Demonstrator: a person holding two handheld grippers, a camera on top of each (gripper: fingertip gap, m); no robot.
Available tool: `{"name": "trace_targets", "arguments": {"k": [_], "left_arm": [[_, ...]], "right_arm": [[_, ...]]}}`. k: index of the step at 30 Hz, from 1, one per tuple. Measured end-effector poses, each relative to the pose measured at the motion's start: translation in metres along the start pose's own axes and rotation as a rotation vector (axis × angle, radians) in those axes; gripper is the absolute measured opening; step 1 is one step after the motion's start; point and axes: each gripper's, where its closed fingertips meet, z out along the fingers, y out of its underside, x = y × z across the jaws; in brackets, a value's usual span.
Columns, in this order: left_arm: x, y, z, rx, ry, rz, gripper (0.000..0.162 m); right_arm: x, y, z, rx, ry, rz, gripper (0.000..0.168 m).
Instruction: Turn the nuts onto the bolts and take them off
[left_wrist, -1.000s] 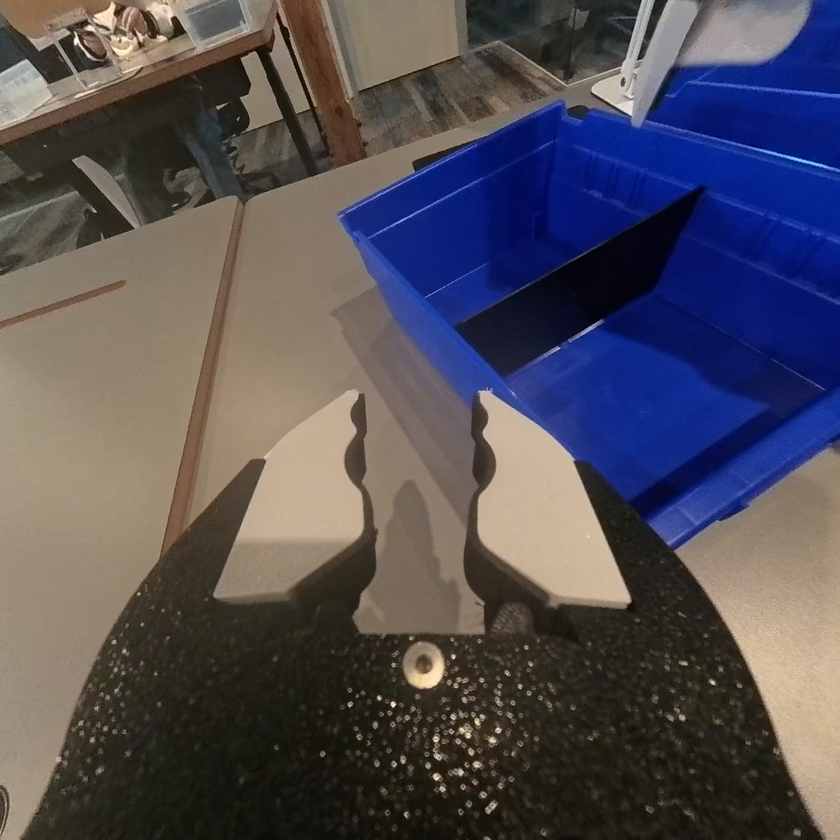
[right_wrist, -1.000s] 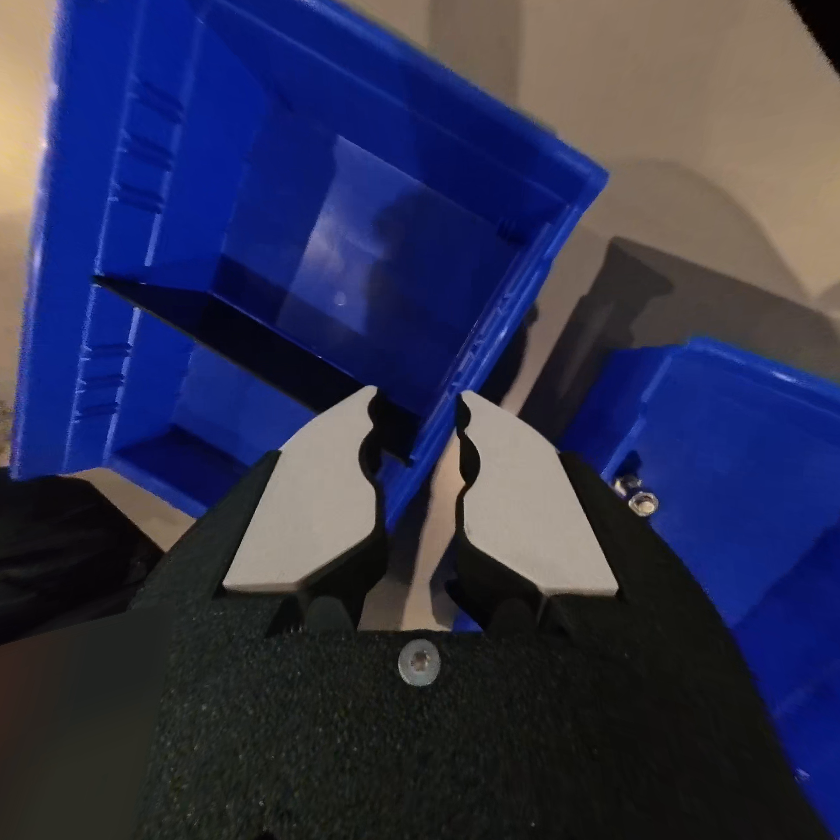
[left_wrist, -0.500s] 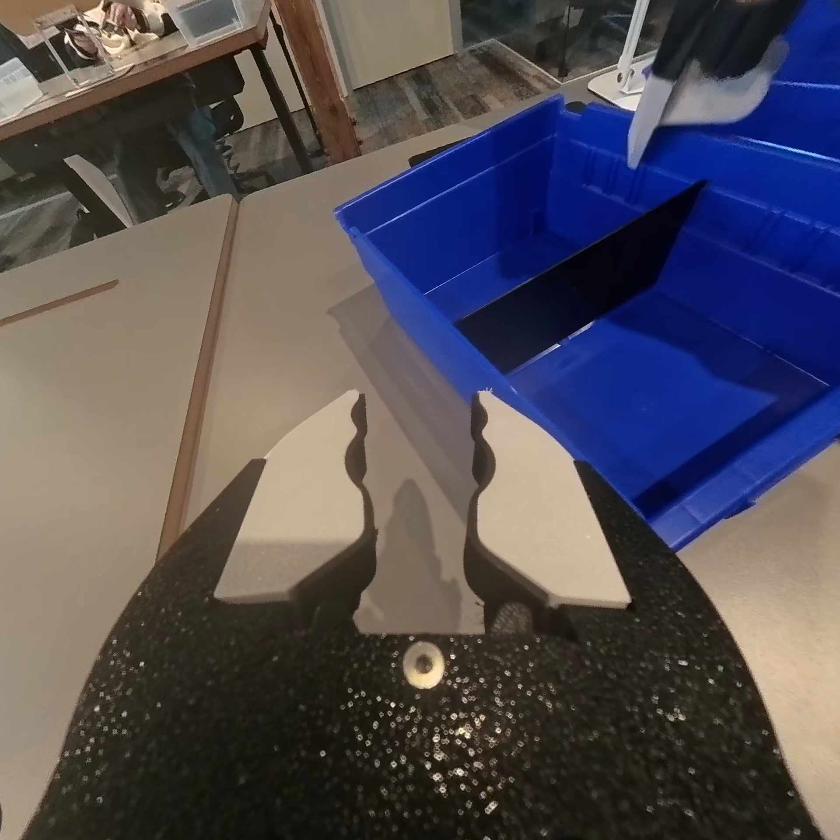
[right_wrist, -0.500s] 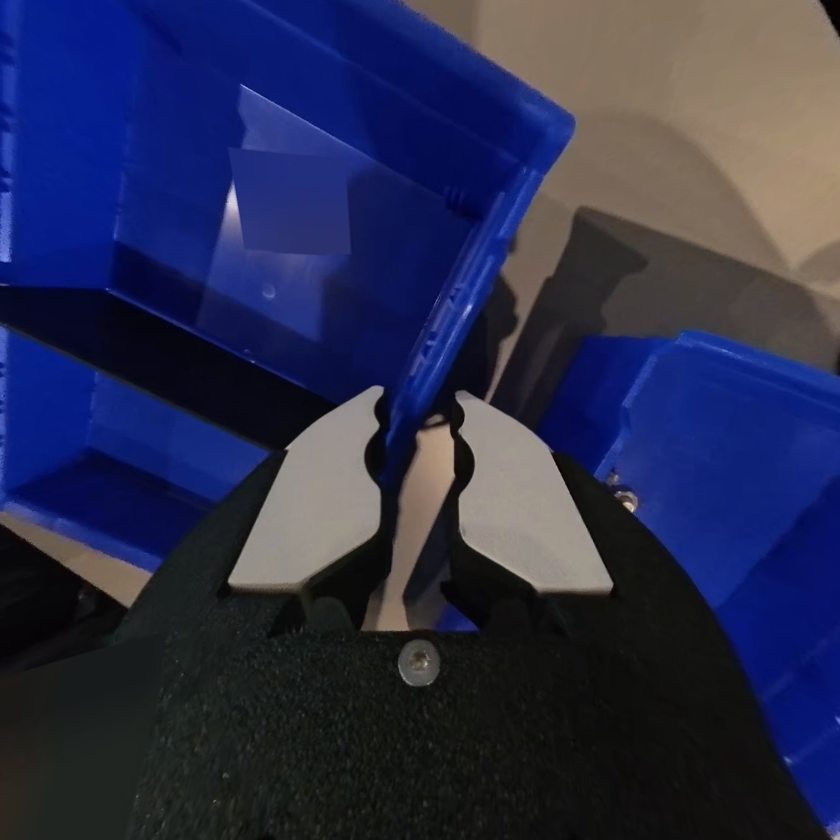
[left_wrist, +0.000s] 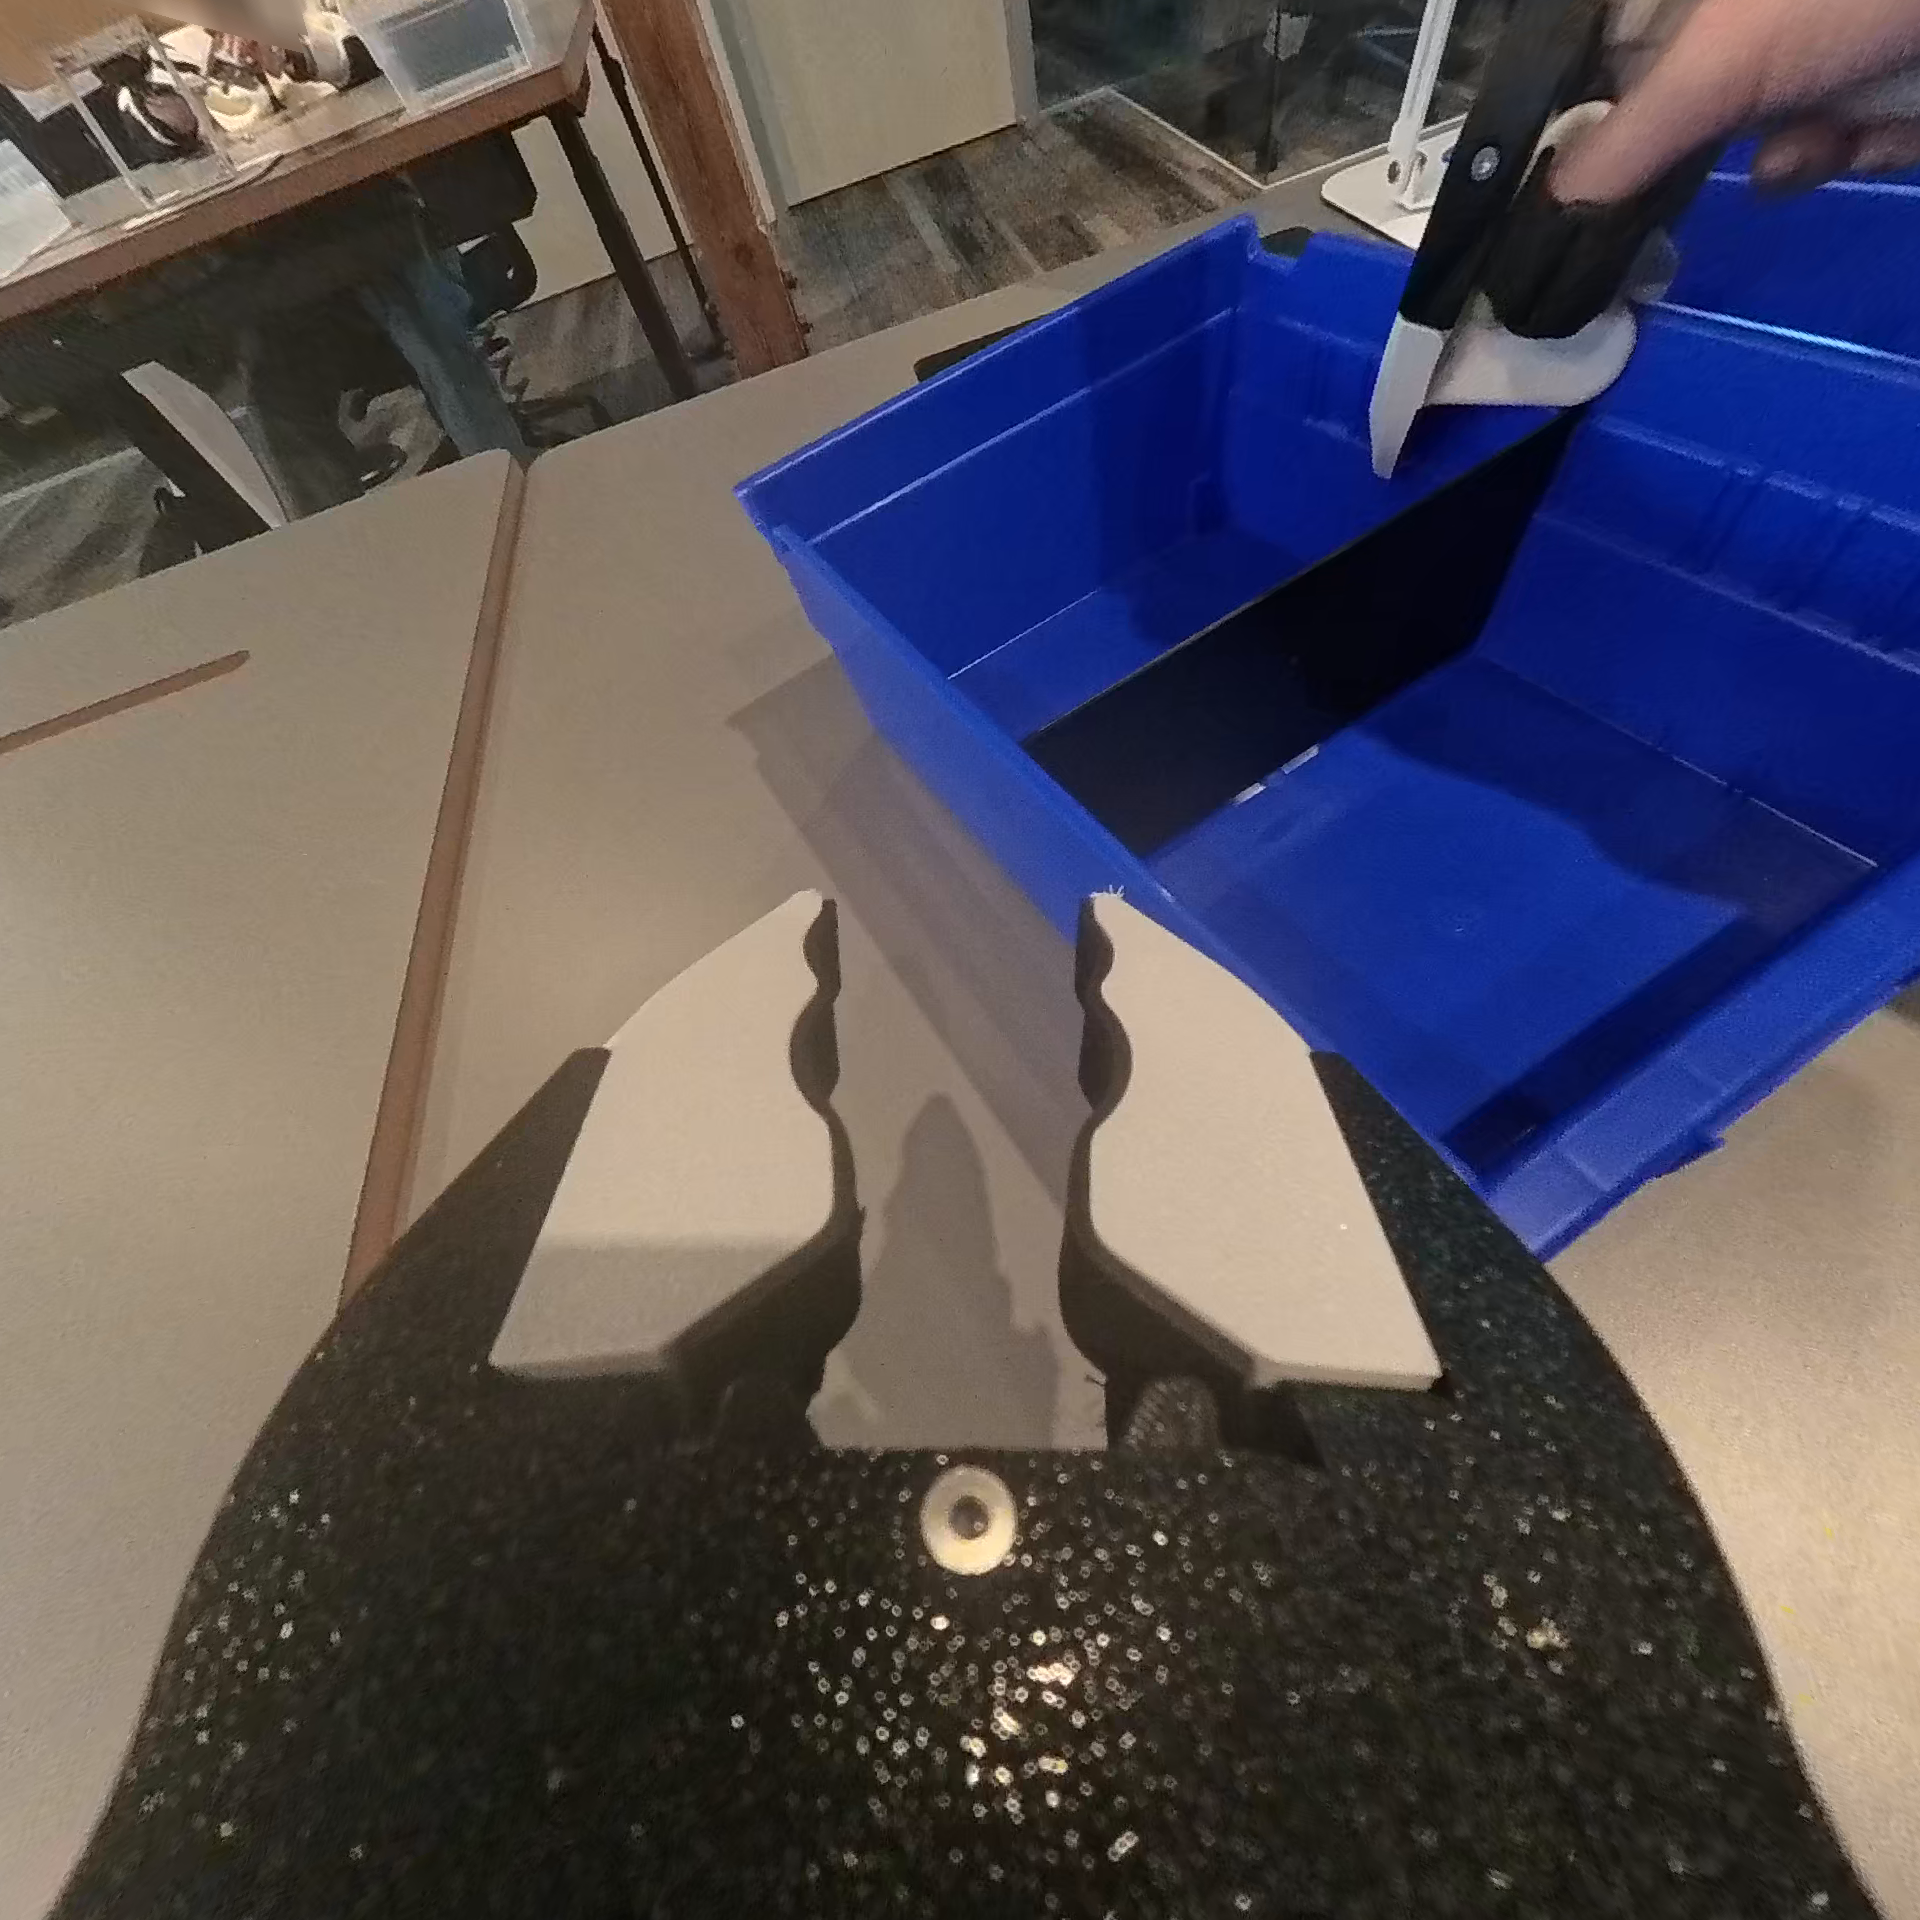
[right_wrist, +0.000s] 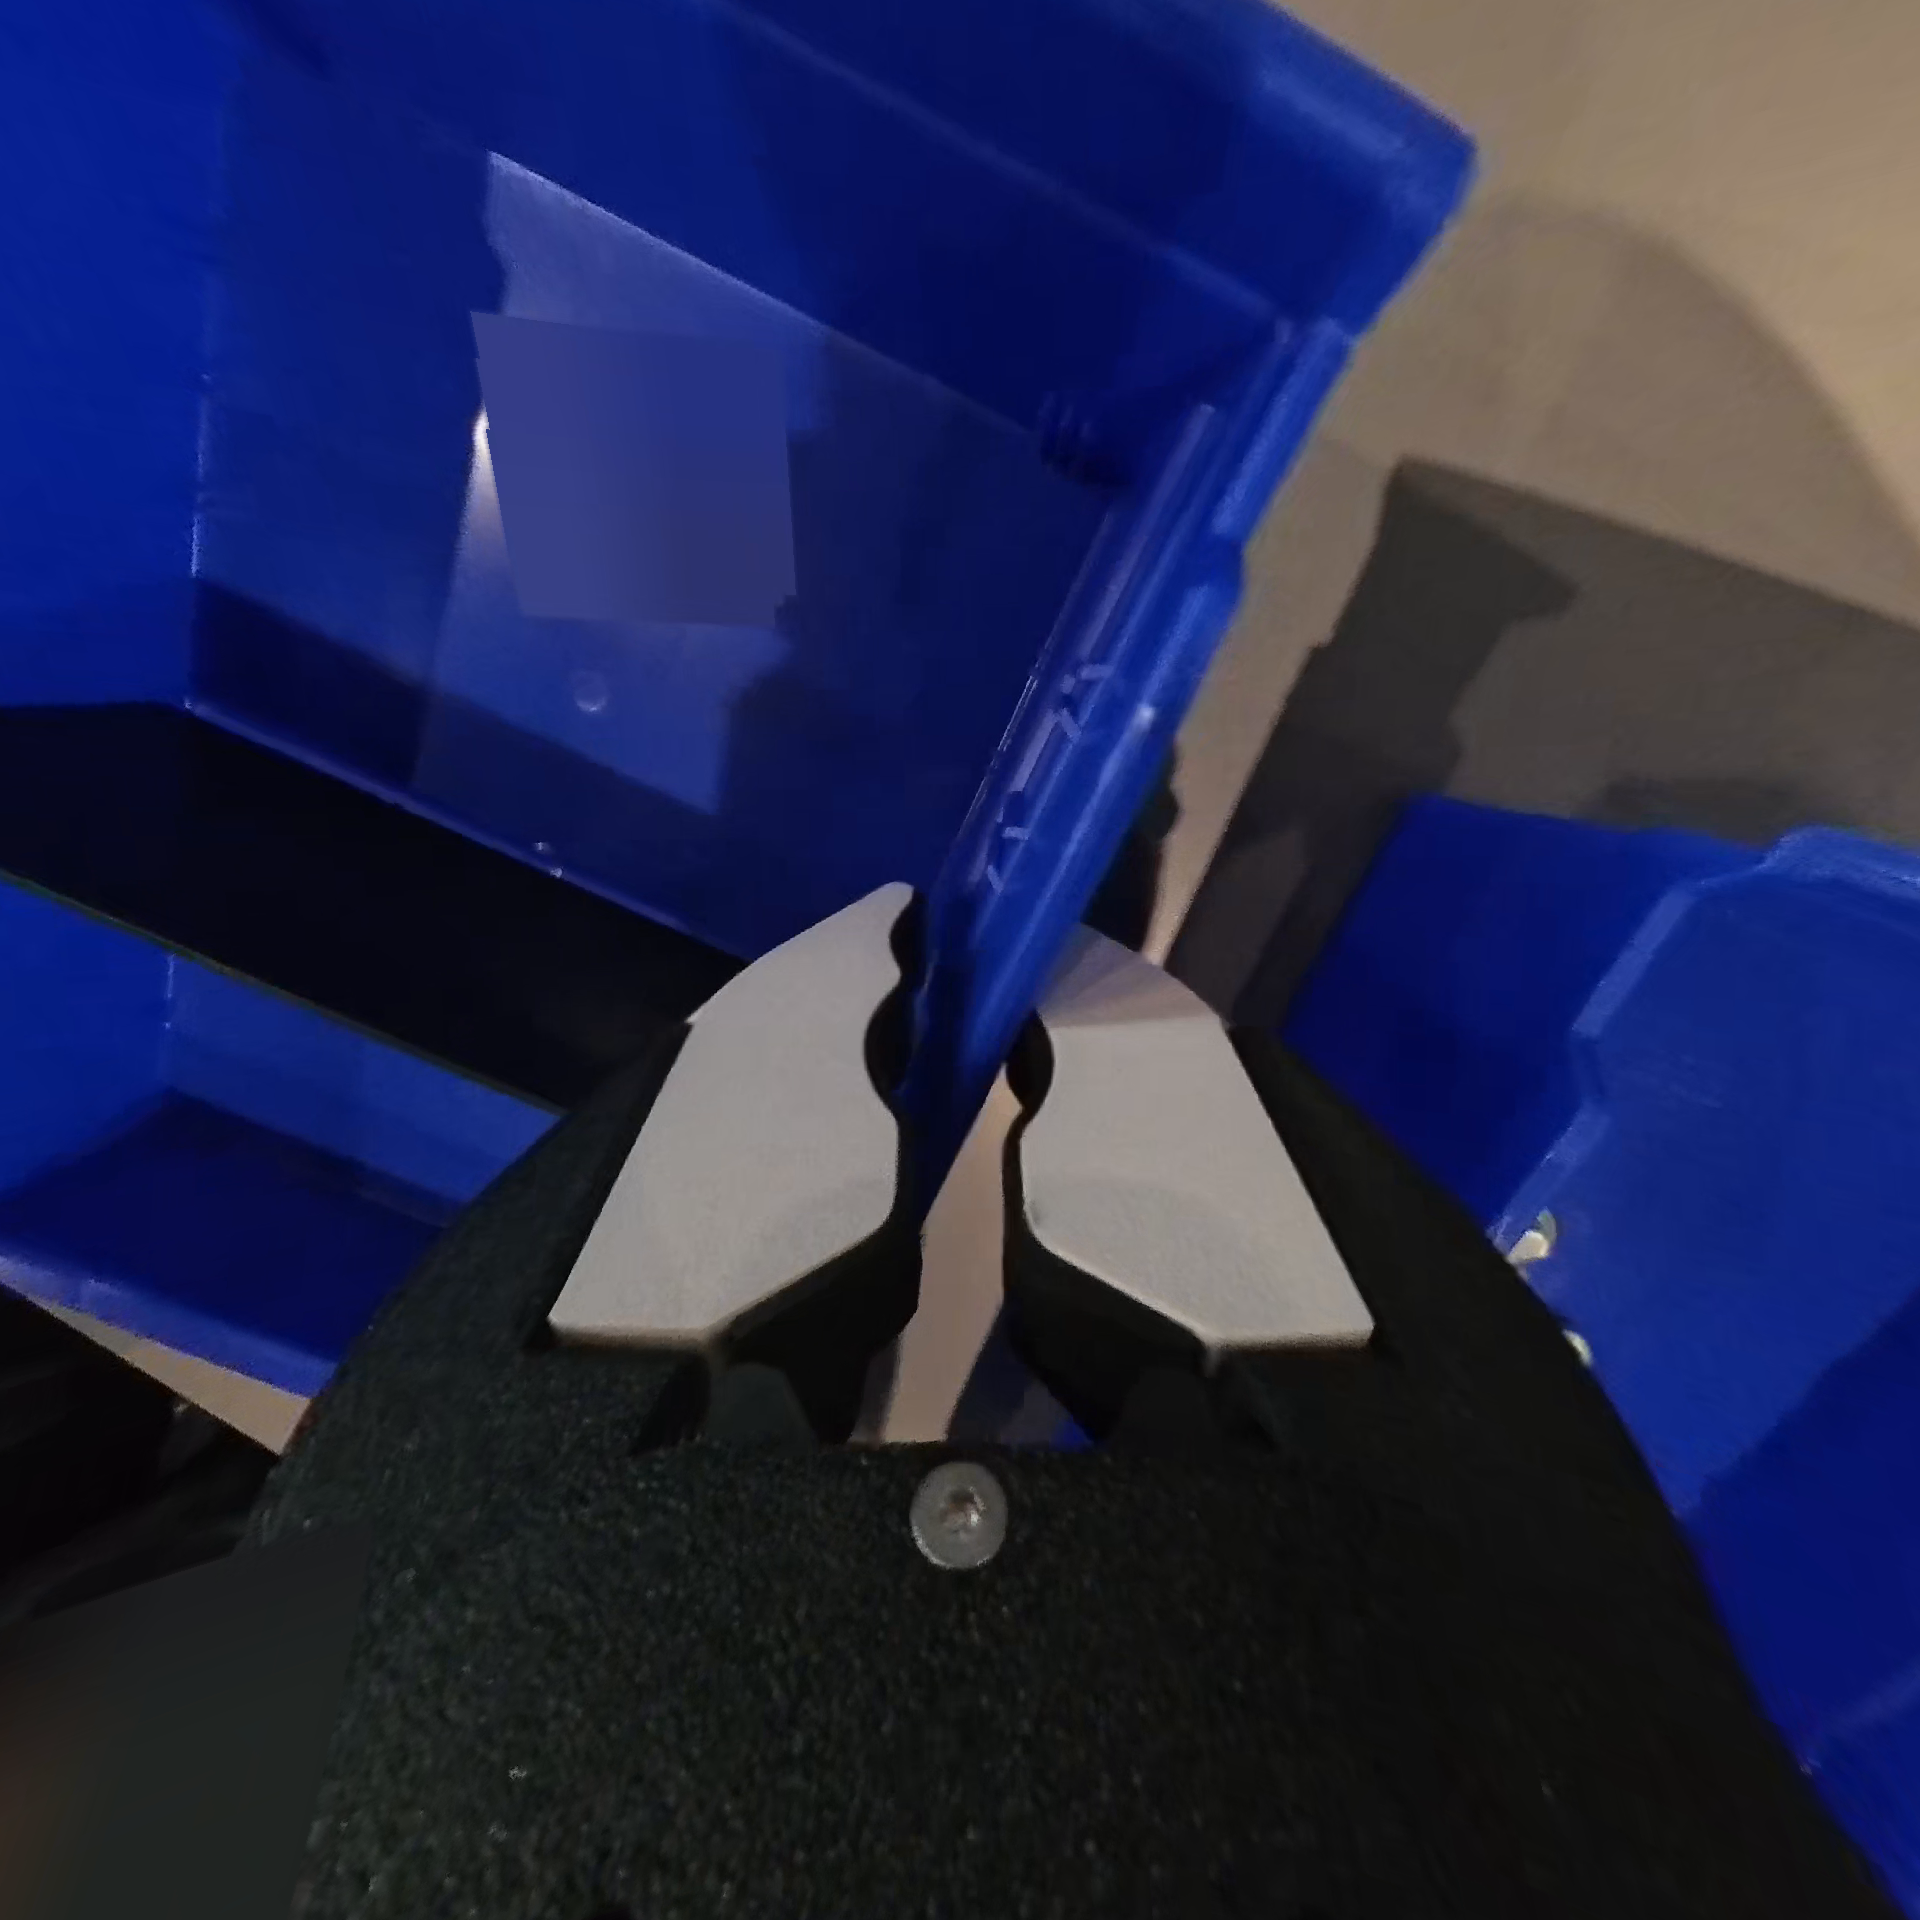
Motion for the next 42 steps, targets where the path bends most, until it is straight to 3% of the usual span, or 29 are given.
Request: {"name": "trace_targets", "arguments": {"k": [1, 6, 13, 22, 28, 35, 42], "left_arm": [[0.000, 0.000, 0.000, -0.001, 0.001, 0.003, 0.043], [0.001, 0.000, 0.001, -0.002, 0.000, 0.017, 0.043], [-0.004, -0.001, -0.004, 0.016, -0.003, 0.001, 0.043], [-0.002, -0.005, -0.008, 0.038, 0.010, -0.002, 0.042], [0.004, -0.006, -0.005, 0.035, 0.028, 0.010, 0.042], [0.026, -0.017, 0.002, 0.060, 0.093, 0.023, 0.042], [0.072, -0.041, 0.016, 0.113, 0.130, 0.095, 0.043]], "right_arm": [[0.000, -0.002, -0.001, 0.010, -0.003, 0.012, 0.009], [-0.003, -0.002, -0.006, 0.022, 0.006, -0.060, 0.008], [-0.007, 0.001, -0.047, 0.043, 0.038, -0.130, 0.007], [-0.027, 0.017, -0.102, 0.072, -0.145, -0.136, 0.006], [-0.021, 0.034, -0.166, 0.148, -0.248, -0.112, 0.007], [0.074, 0.107, -0.256, 0.268, -0.172, 0.068, 0.006], [0.218, 0.246, -0.313, 0.324, 0.043, 0.354, 0.007]]}}
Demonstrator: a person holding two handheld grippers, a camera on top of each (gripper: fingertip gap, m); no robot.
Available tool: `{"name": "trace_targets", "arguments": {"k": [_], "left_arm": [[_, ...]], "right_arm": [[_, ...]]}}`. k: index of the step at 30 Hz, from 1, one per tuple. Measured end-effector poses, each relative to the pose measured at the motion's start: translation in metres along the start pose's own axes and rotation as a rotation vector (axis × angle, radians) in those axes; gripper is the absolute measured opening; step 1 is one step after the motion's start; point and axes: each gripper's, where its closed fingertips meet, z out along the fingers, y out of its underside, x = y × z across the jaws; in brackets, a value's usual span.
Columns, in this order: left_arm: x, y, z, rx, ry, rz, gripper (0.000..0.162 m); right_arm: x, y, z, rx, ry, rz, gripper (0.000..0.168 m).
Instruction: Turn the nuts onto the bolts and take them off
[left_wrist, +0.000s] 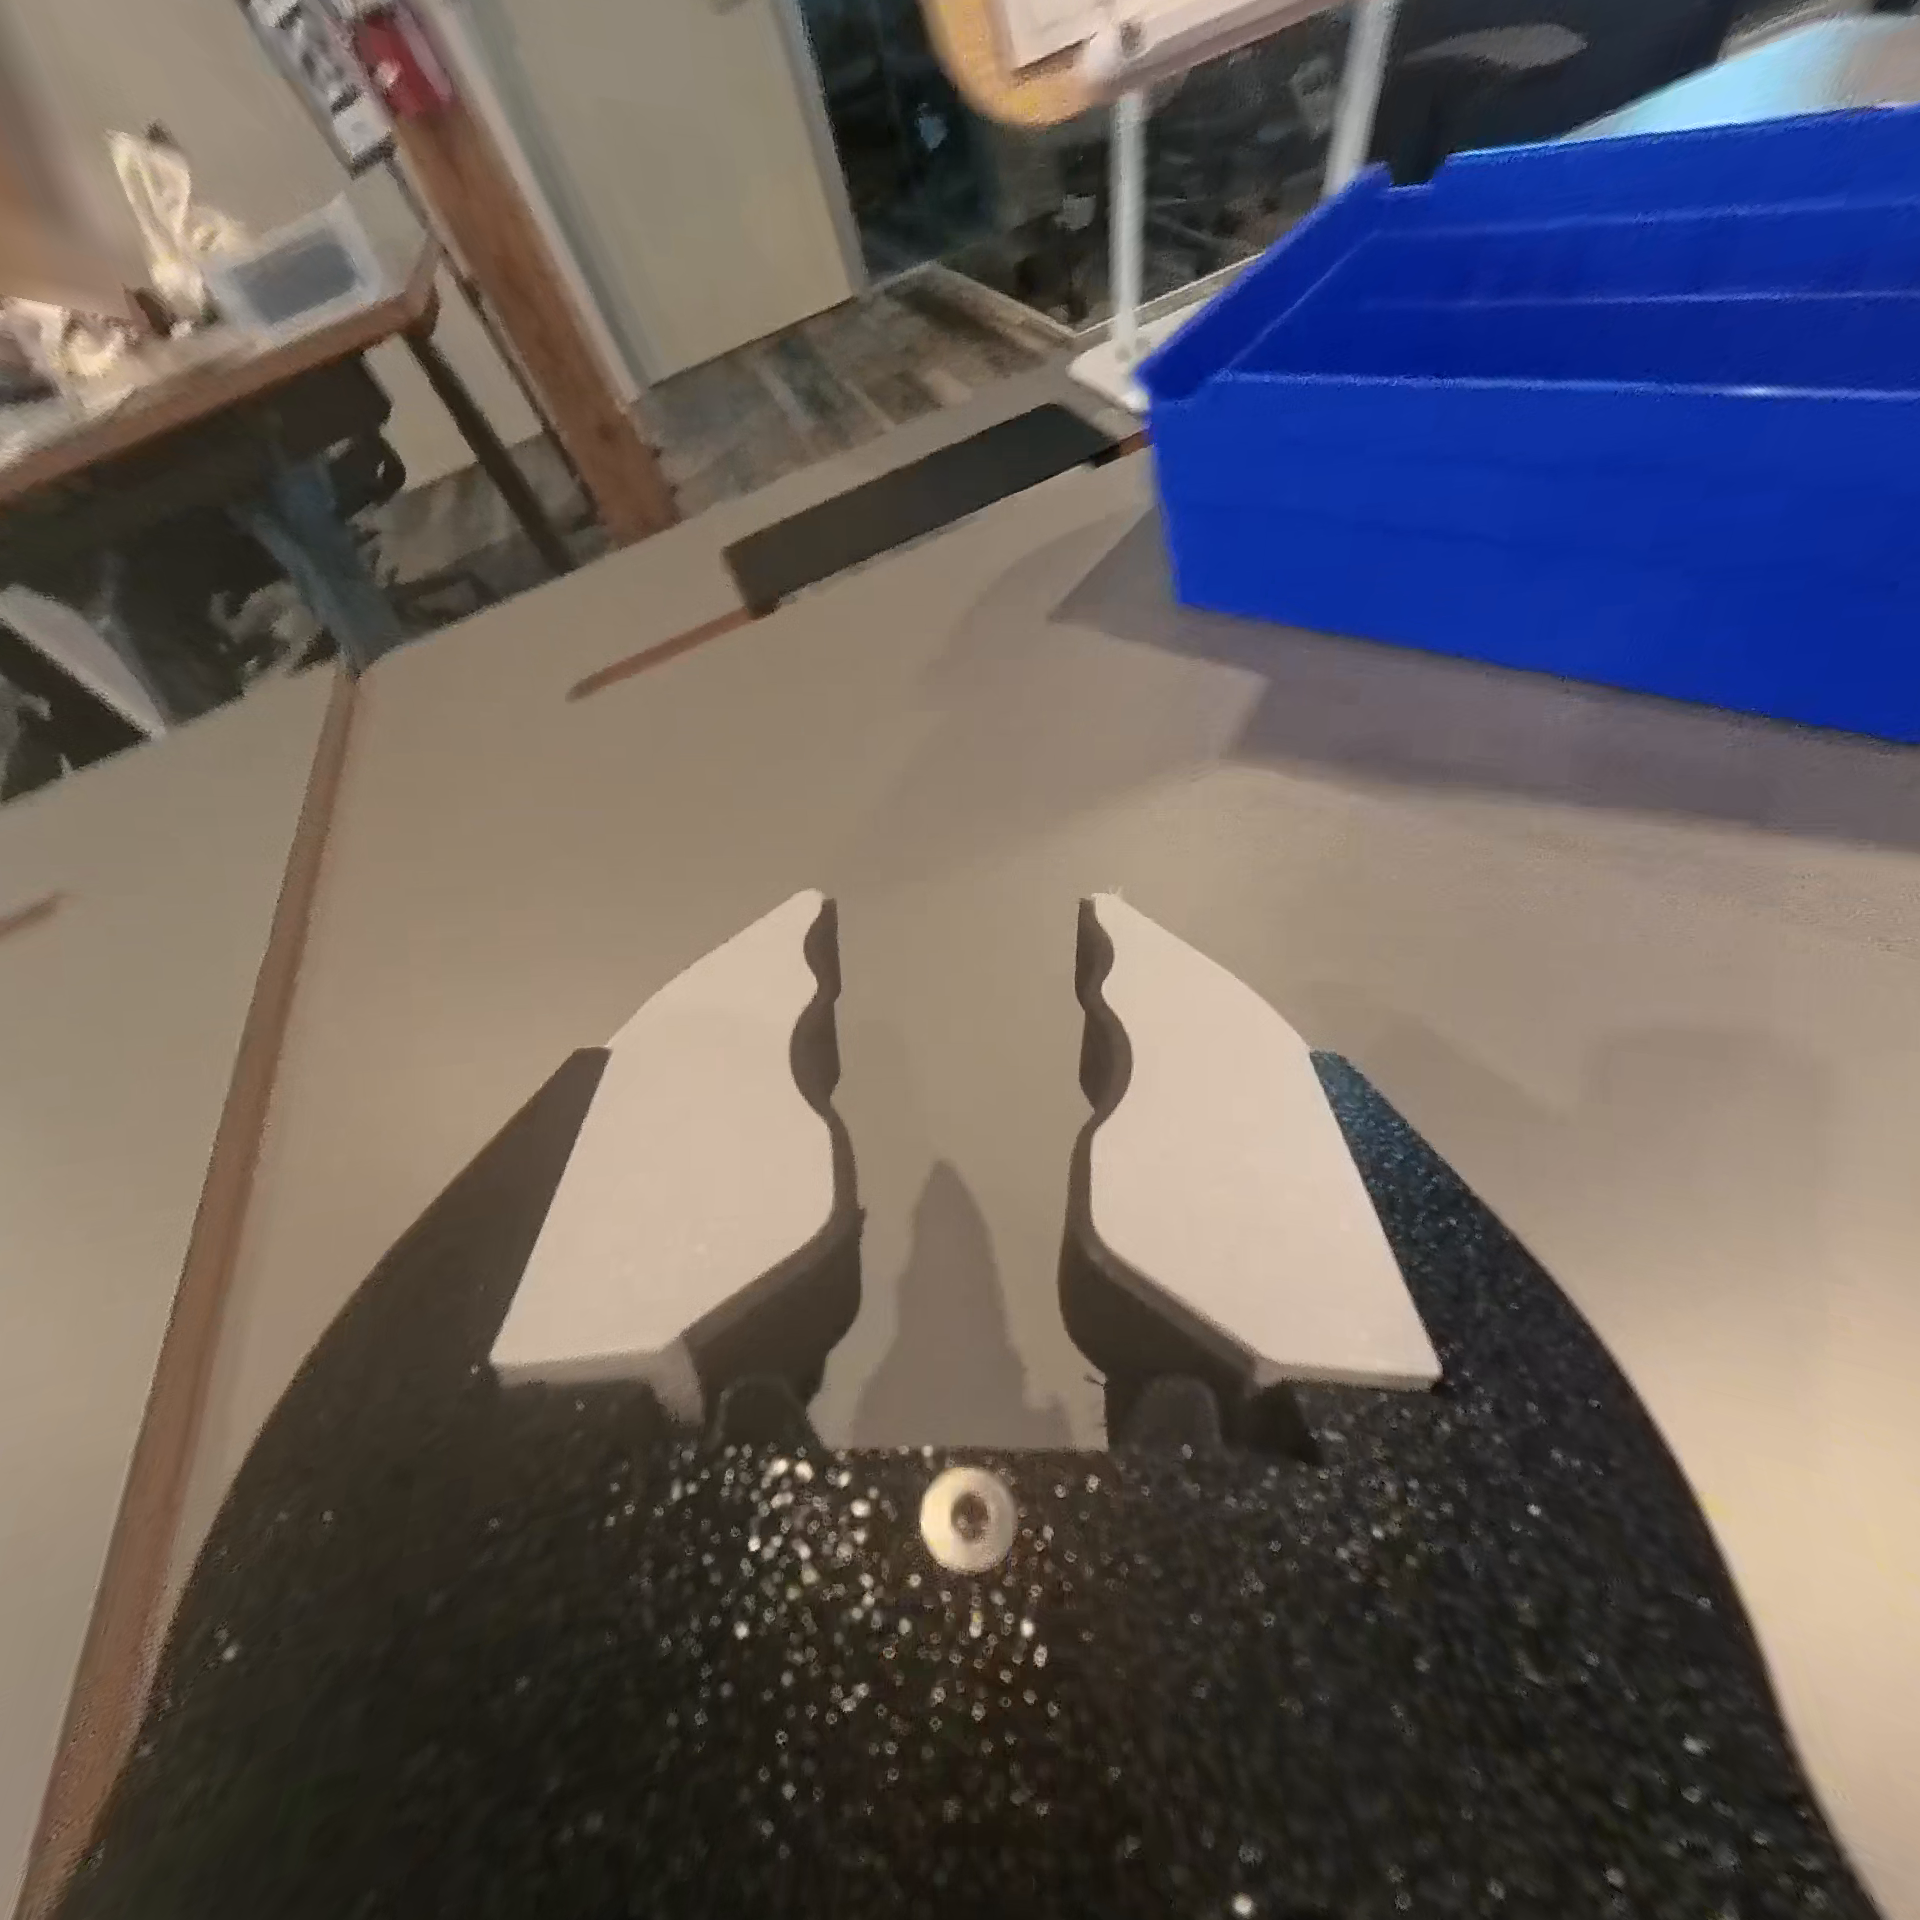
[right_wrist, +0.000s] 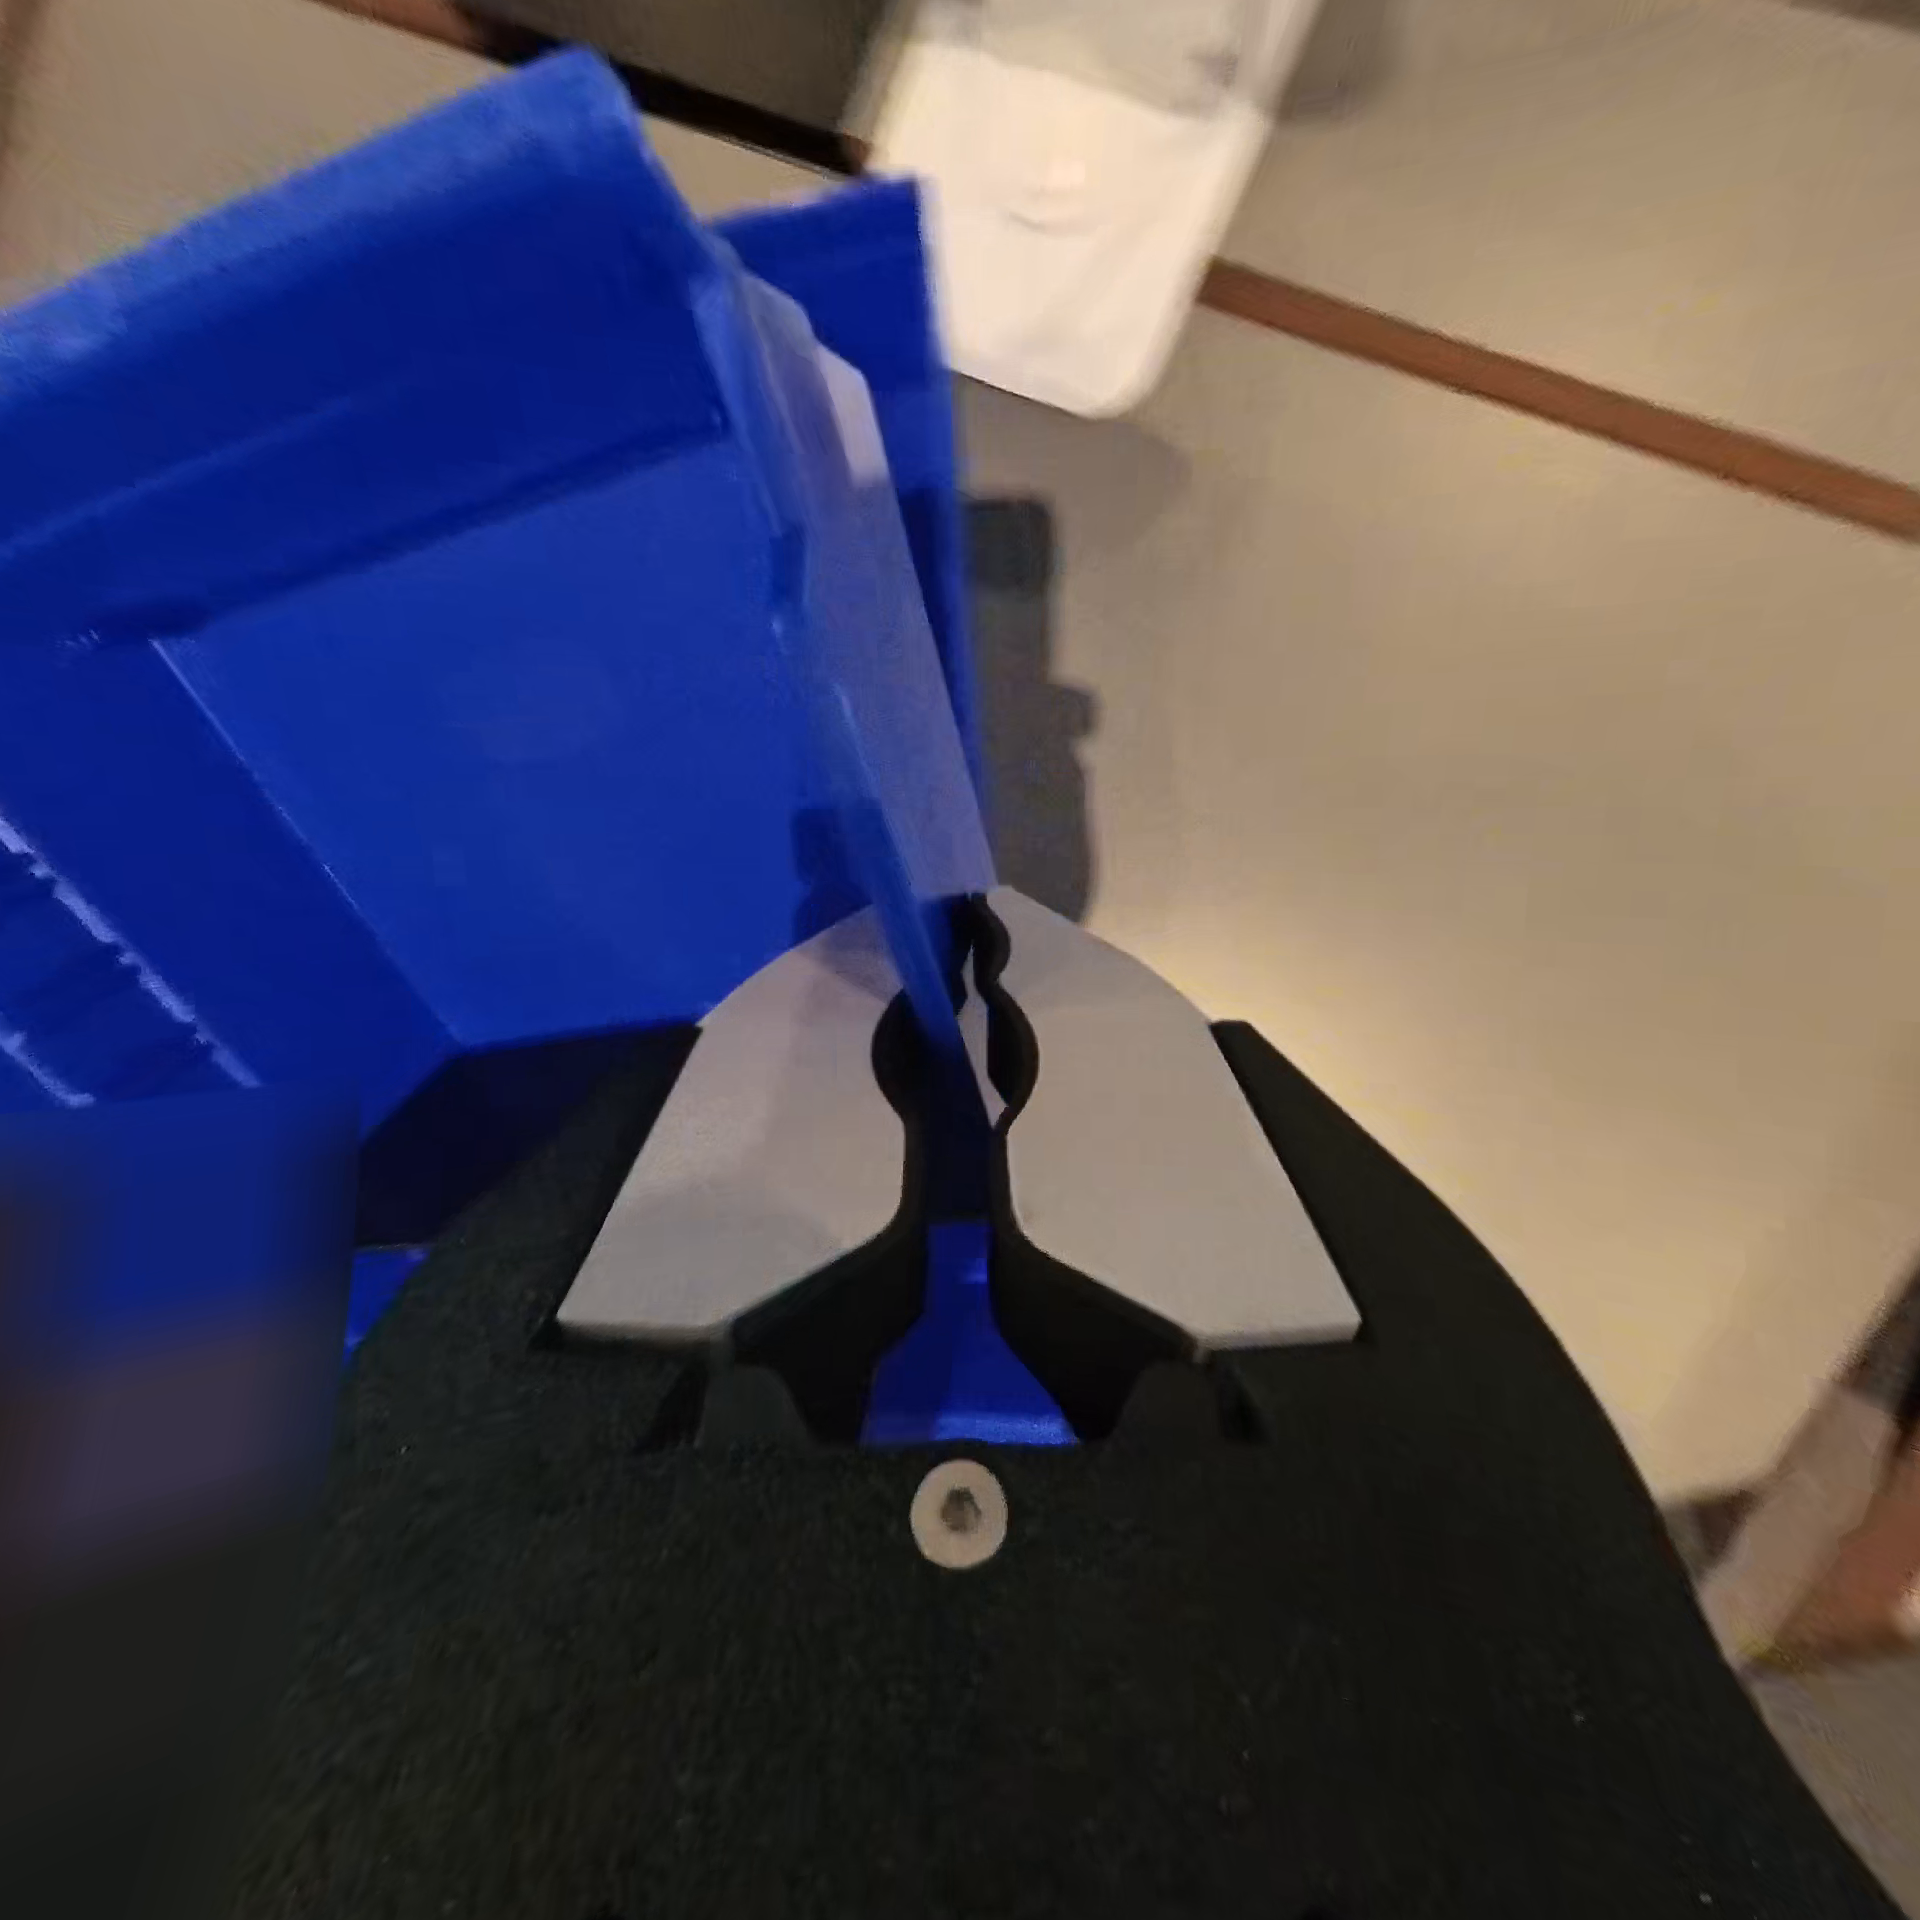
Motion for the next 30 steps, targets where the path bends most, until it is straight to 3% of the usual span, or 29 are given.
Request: {"name": "trace_targets", "arguments": {"k": [6, 12, 20, 27, 28, 30], "left_arm": [[0.060, -0.023, 0.032, 0.040, 0.051, 0.131, 0.044], [0.104, -0.037, 0.068, 0.021, 0.124, 0.108, 0.046], [0.116, -0.057, 0.083, 0.029, 0.075, 0.138, 0.047], [0.119, -0.059, 0.082, 0.024, 0.069, 0.144, 0.048], [0.119, -0.059, 0.081, 0.025, 0.072, 0.143, 0.048], [0.120, -0.058, 0.078, 0.030, 0.077, 0.141, 0.048]], "right_arm": [[0.140, 0.082, -0.014, -0.046, 0.146, 0.241, 0.007], [0.231, 0.139, 0.022, -0.157, 0.254, 0.343, 0.007], [0.269, 0.147, 0.095, -0.283, 0.209, 0.379, 0.007], [0.279, 0.141, 0.132, -0.310, 0.197, 0.372, 0.007], [0.275, 0.141, 0.134, -0.313, 0.178, 0.376, 0.011], [0.272, 0.135, 0.131, -0.286, 0.175, 0.386, 0.040]]}}
